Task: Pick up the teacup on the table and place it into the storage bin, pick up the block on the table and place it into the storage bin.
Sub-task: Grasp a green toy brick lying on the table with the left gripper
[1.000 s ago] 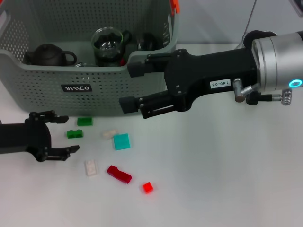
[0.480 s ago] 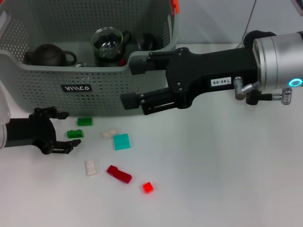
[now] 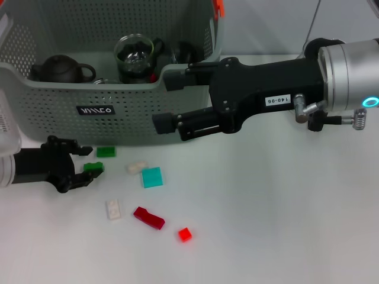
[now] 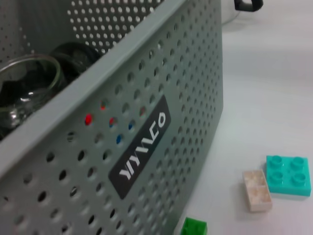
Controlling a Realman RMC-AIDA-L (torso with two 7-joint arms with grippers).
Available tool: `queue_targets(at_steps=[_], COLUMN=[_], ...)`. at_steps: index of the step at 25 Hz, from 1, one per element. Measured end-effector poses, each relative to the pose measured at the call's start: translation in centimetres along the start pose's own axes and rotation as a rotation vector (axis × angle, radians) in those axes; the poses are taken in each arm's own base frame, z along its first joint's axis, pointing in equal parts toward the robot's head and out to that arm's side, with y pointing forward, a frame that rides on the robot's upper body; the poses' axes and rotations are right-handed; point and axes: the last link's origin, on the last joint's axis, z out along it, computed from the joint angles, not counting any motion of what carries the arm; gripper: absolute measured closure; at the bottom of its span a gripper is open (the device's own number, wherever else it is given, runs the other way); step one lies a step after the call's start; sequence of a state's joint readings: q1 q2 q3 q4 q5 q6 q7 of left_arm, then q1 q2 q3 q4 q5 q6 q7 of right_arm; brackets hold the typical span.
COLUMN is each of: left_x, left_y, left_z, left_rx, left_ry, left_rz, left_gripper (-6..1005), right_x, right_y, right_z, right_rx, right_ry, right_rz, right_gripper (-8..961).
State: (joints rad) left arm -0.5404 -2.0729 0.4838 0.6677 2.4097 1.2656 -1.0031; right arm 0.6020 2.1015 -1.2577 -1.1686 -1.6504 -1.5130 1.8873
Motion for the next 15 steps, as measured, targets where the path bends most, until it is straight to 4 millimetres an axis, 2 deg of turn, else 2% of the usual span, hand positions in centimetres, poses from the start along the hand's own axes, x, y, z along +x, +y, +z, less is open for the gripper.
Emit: queue_targets(at_steps=[6,15], left_x=[-0.15,-0.24], left_y=[0.19,0.57], left_z=[0.54,0.88], left_rx=[-0.001,-0.012], left_ry=[-0.012,-0.010], left_rz=[-0.004,-0.016], left_gripper=[511,528], right_x=[0.13,0.21], right_y=[-0.07,-0.24], right_z=[0.04,0.00], right_rx=[0.000,0.012], right_ry=[0.000,-0.003], right_rz=[-0.001,0.003], right_gripper=[57,56])
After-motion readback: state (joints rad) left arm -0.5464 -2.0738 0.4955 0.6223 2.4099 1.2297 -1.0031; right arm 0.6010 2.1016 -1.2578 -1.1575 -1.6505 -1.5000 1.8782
